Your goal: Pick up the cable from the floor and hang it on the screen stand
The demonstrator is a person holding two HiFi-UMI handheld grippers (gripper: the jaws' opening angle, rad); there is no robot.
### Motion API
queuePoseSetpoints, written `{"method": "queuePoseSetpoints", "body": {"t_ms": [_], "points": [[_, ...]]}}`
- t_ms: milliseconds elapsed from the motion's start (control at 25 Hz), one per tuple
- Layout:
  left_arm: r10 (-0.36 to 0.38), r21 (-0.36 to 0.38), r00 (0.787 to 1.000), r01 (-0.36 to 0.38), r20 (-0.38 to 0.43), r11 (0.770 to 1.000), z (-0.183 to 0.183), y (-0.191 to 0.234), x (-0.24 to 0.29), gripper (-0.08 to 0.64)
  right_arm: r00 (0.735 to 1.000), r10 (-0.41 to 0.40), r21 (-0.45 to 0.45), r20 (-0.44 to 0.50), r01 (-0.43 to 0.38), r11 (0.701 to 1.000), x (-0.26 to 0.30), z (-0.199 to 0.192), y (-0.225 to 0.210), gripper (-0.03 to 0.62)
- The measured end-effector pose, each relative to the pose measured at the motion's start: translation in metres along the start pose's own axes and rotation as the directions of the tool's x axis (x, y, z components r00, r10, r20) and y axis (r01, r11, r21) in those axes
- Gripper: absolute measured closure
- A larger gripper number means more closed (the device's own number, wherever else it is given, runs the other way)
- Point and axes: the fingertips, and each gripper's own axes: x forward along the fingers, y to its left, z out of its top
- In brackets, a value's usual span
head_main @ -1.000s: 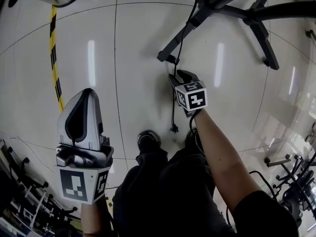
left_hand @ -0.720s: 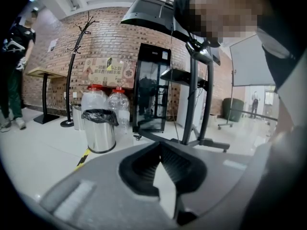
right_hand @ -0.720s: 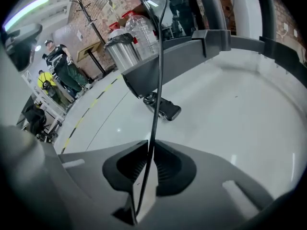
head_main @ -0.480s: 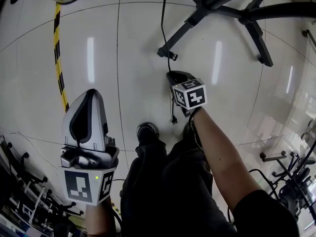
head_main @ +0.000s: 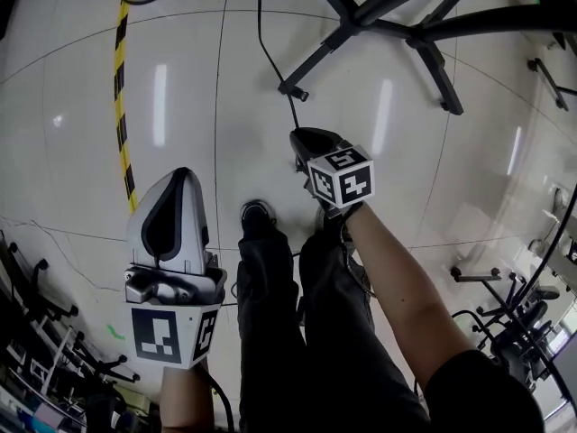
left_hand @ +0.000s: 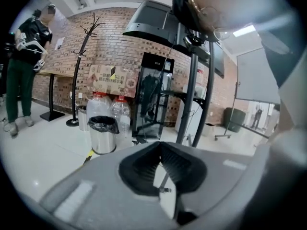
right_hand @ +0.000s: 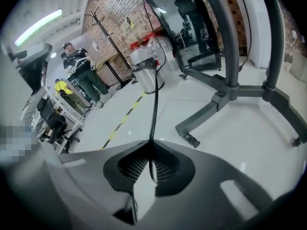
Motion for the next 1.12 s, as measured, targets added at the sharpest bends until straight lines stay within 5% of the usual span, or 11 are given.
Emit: {"method": "queuePoseSetpoints", "body": {"t_ms": [880, 1120], "points": [[-0.02, 0.061, 0.985, 0.009, 0.171, 0.998, 0.236, -0.08, -0.072, 0.555, 0.966, 0.091, -0.112, 0.242, -0.066, 0.992, -0.237, 0.189, 0.116, 0.574], [-0.047, 0.081, 0.976, 0.031, 0.213, 0.996, 0.292, -0.111, -0.1, 0.555, 0.966, 0.132, -0.239, 0.221, -0.077, 0.968, -0.313, 0.215, 0.153, 0.574]]}}
